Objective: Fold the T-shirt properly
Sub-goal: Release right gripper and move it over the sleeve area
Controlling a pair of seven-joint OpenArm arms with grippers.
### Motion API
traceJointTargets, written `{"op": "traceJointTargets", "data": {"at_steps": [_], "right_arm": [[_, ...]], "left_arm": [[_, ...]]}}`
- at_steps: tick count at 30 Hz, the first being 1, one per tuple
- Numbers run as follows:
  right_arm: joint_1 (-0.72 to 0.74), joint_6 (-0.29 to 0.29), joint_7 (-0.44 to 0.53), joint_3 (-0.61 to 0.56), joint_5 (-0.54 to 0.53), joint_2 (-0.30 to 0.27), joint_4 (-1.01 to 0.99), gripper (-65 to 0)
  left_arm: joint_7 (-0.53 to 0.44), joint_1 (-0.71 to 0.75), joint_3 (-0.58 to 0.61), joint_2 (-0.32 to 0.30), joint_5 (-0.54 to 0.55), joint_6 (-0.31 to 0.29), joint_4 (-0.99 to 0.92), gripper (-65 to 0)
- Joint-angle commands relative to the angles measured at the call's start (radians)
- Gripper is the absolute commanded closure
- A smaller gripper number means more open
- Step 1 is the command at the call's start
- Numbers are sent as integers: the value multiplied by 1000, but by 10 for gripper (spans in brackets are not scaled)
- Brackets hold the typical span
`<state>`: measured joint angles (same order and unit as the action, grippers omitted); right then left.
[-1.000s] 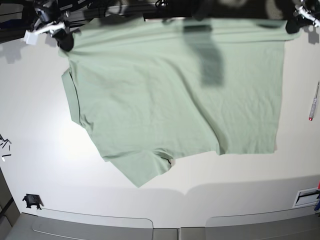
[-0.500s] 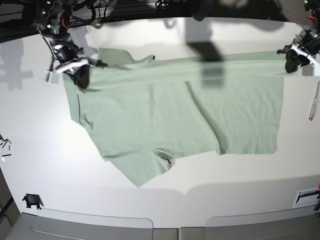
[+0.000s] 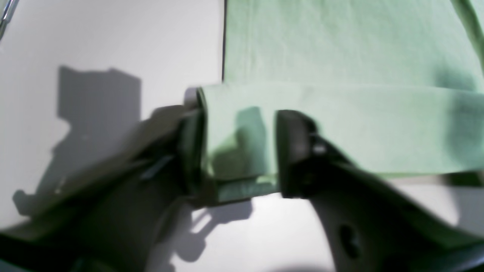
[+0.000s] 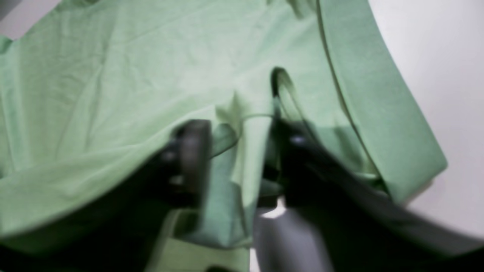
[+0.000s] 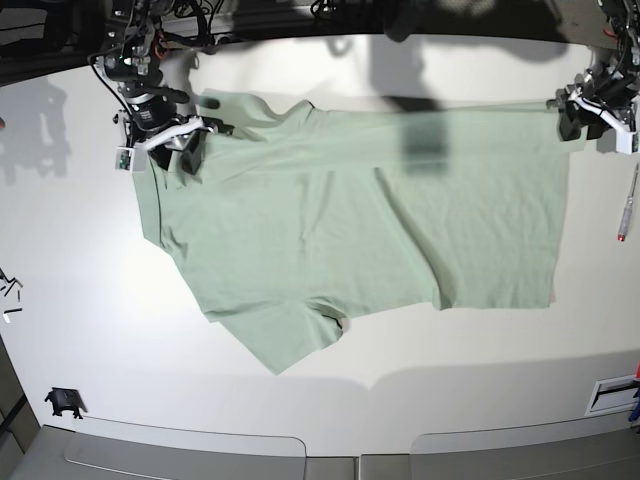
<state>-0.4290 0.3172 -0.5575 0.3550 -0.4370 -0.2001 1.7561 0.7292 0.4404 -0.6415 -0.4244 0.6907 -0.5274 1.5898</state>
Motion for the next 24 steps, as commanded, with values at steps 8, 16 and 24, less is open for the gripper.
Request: {"op": "traceJointTargets", "data": {"at_steps": [8, 16, 24], "right_arm": [[-6, 7, -137, 88, -11, -10, 211, -356], [-171, 8, -173, 246, -115, -10, 377, -356], [-269, 8, -135, 225, -126, 40, 272, -356]], "left_arm": [[10, 29, -164, -77, 80, 4, 137, -290], [10, 80, -450, -95, 115, 4, 275, -290], [10, 125, -477, -105, 114, 4, 274, -290]]}}
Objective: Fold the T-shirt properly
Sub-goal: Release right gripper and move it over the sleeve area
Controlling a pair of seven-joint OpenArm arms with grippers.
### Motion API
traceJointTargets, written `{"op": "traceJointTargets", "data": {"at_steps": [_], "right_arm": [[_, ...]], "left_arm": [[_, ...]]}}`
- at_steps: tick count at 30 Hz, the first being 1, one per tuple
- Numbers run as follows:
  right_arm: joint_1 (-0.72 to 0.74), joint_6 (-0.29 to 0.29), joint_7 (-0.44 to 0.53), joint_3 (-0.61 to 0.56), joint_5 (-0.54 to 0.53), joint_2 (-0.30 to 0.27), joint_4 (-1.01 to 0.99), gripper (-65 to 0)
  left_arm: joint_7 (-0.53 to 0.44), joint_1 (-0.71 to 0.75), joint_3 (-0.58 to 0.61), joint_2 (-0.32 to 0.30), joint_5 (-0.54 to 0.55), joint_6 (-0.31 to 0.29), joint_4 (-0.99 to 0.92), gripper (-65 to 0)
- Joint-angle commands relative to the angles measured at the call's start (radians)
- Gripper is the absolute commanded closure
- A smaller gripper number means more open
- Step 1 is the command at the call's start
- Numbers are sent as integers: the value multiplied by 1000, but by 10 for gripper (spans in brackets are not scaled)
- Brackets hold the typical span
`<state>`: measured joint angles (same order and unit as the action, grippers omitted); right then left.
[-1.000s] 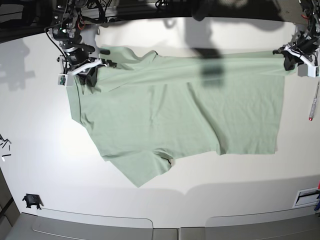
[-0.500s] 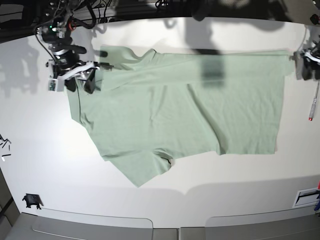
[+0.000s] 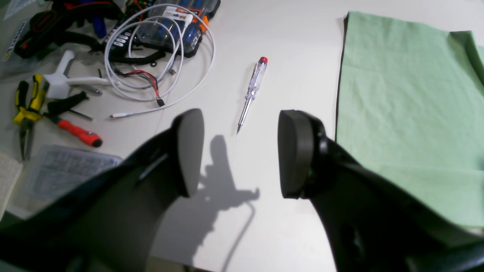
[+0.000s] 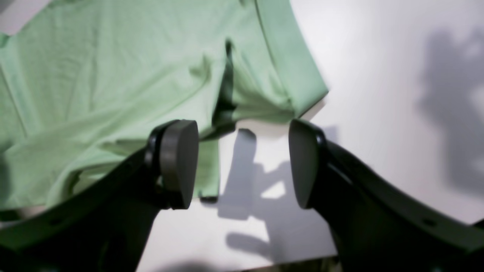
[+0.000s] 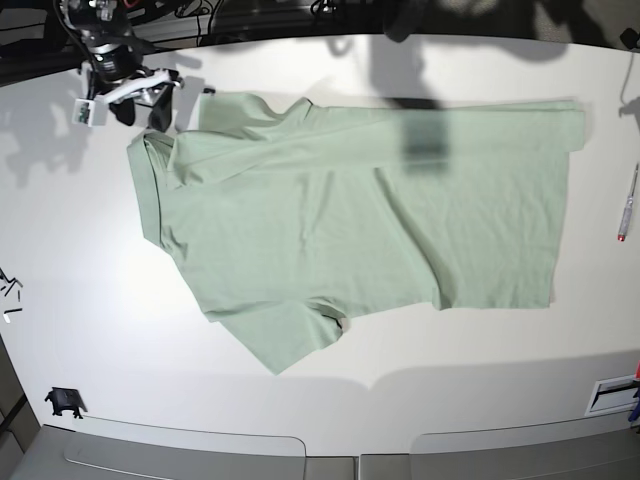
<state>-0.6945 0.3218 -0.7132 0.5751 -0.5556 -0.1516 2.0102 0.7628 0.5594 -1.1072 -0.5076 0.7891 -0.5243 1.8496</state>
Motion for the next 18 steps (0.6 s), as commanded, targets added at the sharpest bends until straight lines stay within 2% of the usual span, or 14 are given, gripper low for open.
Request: {"op": "traceJointTargets", "data": {"at_steps": [1, 4, 8, 10, 17, 18], "right_arm": [[-1, 3, 32, -5, -26, -6, -21, -356], [16, 5, 57, -35, -137, -6, -150, -356], [67, 84, 40, -74, -216, -6, -298, -356], [89, 101, 3, -94, -264, -6, -343, -356], [98, 106, -14, -166, -291, -6, -366, -354], [98, 106, -14, -169, -291, -6, -366, -338]], "left_arm": [[-24, 6, -11, -22, 16, 1, 14, -290], [-34, 6, -11, -22, 16, 1, 14, -290], [-33, 6, -11, -22, 16, 1, 13, -290], [-33, 6, -11, -22, 16, 1, 13, -290], [-31, 6, -11, -22, 16, 1, 13, -290], [-31, 6, -11, -22, 16, 1, 13, -290]]}}
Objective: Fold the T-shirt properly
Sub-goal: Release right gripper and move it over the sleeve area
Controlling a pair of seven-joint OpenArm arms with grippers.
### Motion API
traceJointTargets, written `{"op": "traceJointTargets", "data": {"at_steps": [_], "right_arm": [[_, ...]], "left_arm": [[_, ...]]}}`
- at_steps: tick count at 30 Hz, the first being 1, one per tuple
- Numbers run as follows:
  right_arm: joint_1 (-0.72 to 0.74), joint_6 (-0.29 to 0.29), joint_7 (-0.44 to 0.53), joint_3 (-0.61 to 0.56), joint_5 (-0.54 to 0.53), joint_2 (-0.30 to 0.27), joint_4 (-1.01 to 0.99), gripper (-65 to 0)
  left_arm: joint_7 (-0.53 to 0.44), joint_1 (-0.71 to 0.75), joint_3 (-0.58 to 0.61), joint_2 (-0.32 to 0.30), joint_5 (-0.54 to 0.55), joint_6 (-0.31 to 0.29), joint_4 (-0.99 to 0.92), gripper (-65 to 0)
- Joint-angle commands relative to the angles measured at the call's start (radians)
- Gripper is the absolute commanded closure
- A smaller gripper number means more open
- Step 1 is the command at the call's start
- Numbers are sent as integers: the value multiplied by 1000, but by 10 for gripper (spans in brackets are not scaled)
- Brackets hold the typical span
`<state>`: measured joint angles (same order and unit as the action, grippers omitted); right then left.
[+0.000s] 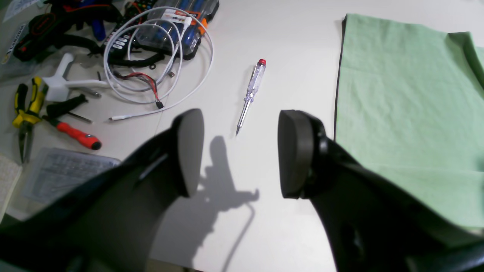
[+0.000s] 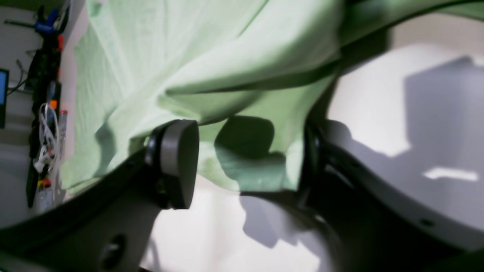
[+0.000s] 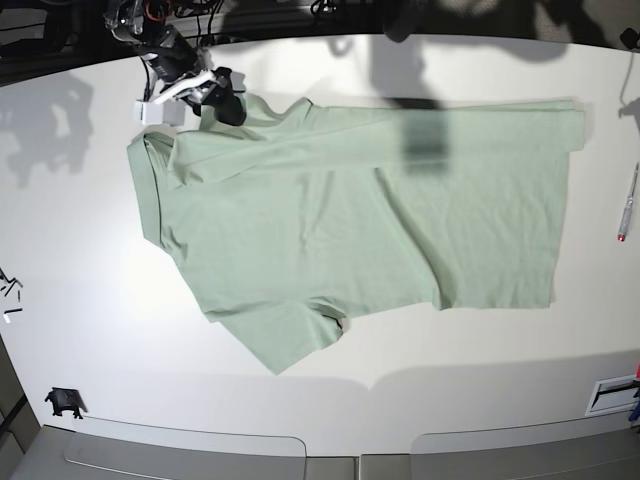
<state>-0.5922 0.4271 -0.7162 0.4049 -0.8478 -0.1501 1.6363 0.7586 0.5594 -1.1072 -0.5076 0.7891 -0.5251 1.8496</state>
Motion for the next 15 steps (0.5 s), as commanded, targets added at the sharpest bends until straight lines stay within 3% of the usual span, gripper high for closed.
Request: {"op": "traceJointTargets", "data": {"at_steps": [1, 7, 10, 15], "right_arm": [[-4, 0, -12, 0, 0, -7, 8, -310], [-3, 0, -15, 0, -28, -8, 9, 0], [-3, 8, -33, 0, -48, -8, 15, 0], [-4, 202, -117, 0, -243, -1, 82, 0]], "left_arm": [[-27, 6, -11, -22, 16, 2, 13, -290], [-27, 6, -11, -22, 16, 2, 13, -290], [-27, 6, -11, -22, 16, 2, 13, -290], [-26, 6, -11, -23, 15, 2, 13, -290]]}}
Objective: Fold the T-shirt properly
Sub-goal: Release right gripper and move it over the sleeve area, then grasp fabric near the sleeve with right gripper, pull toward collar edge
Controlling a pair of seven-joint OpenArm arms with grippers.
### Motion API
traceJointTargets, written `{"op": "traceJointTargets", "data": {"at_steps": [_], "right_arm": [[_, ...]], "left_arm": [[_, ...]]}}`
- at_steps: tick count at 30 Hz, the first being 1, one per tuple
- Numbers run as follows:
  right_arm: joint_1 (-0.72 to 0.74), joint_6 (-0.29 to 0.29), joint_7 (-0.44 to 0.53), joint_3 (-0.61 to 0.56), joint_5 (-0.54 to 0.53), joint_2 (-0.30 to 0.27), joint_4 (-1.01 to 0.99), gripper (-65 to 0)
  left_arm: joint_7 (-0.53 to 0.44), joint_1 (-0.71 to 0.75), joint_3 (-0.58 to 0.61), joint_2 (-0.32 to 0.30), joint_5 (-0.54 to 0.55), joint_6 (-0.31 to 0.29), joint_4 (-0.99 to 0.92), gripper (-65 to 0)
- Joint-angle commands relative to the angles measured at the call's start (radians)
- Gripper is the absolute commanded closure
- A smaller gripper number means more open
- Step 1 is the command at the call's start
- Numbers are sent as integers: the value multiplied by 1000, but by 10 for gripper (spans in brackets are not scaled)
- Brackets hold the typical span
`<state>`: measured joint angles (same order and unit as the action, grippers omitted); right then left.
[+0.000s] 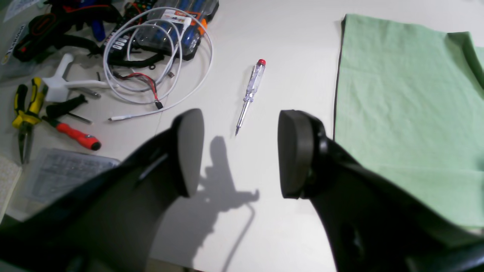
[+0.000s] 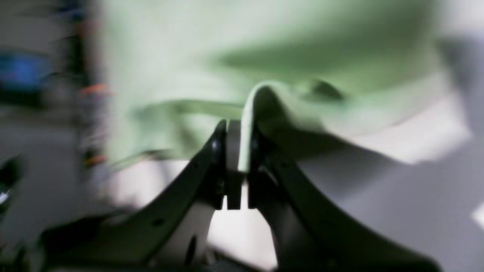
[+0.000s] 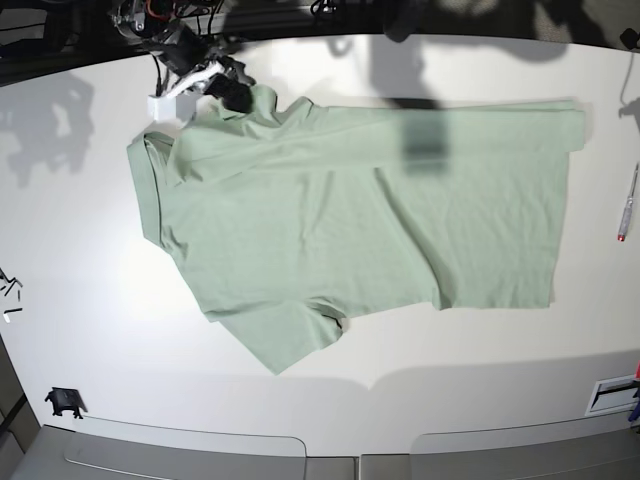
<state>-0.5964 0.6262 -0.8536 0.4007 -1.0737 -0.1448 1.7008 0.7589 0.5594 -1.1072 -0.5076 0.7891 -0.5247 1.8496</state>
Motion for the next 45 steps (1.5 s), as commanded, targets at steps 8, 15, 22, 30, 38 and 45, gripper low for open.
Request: {"op": "traceJointTargets", "data": {"at_steps": [8, 15, 22, 30, 38, 45], "right_arm": [[135, 40, 53, -26, 39, 37, 127, 0], [298, 39, 175, -181, 364, 37, 127, 0], [395, -4, 279, -314, 611, 37, 123, 0], [414, -21, 340, -348, 737, 37, 123, 0], [414, -21, 340, -348, 742, 37, 123, -192], [414, -43, 340, -348, 761, 37, 123, -332]], "left_arm": [[-27, 6, -11, -23, 13, 1, 13, -290], [-27, 6, -11, -22, 13, 1, 13, -290], [-27, 6, -11, -23, 13, 1, 13, -290], [-27, 6, -11, -23, 13, 1, 13, -290], [-27, 6, -11, -23, 13, 1, 13, -290], [-27, 6, -11, -22, 13, 1, 13, -290]]}}
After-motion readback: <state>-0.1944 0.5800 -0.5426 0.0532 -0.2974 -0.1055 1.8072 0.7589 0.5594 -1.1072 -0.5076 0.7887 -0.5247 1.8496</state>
